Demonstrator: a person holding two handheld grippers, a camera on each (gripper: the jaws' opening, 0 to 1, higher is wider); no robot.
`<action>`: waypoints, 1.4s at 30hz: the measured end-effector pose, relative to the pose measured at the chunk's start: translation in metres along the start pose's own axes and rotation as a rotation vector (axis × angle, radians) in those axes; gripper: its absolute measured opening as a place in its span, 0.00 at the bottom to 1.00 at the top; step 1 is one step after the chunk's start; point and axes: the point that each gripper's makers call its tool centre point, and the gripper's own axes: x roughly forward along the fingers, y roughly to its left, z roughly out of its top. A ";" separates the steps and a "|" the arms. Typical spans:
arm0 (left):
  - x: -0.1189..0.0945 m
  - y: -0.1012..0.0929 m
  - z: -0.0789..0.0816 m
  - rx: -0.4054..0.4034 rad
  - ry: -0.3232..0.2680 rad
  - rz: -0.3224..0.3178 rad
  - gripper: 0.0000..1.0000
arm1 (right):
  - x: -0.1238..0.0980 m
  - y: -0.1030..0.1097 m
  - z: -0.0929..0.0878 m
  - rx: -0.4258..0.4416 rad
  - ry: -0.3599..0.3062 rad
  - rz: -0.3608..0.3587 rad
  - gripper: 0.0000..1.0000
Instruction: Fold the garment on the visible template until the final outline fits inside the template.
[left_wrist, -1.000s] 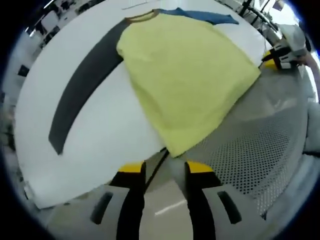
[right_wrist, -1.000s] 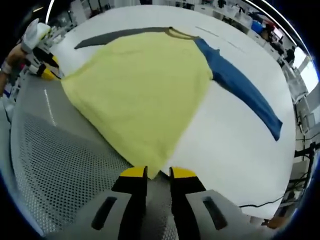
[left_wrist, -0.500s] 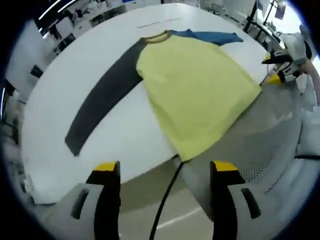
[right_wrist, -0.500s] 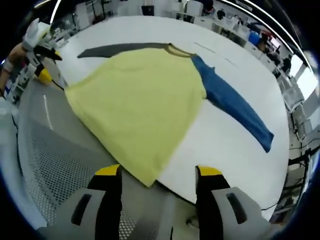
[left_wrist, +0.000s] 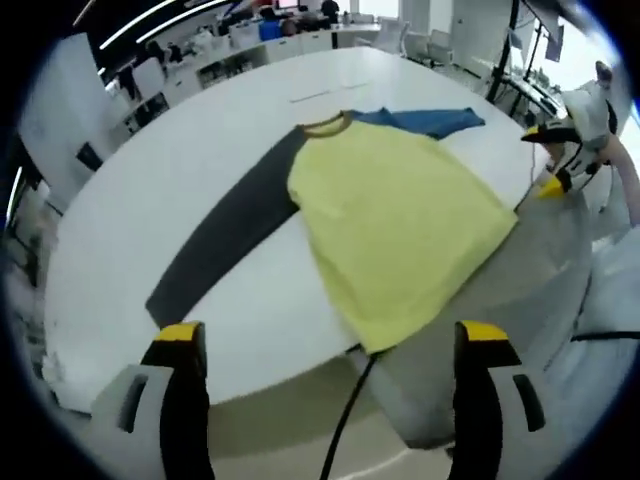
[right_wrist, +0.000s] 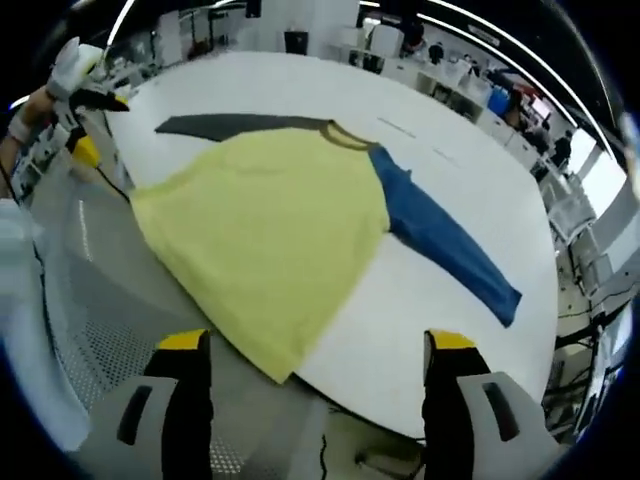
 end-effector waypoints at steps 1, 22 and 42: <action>-0.001 0.000 0.002 -0.001 -0.009 0.000 0.99 | -0.001 0.000 0.001 -0.001 -0.005 -0.004 0.91; -0.023 0.013 0.020 0.020 -0.121 0.083 1.00 | -0.024 -0.003 0.020 0.012 -0.109 -0.054 1.00; -0.026 0.001 0.021 0.024 -0.171 0.047 1.00 | -0.033 0.007 0.012 0.033 -0.120 -0.067 1.00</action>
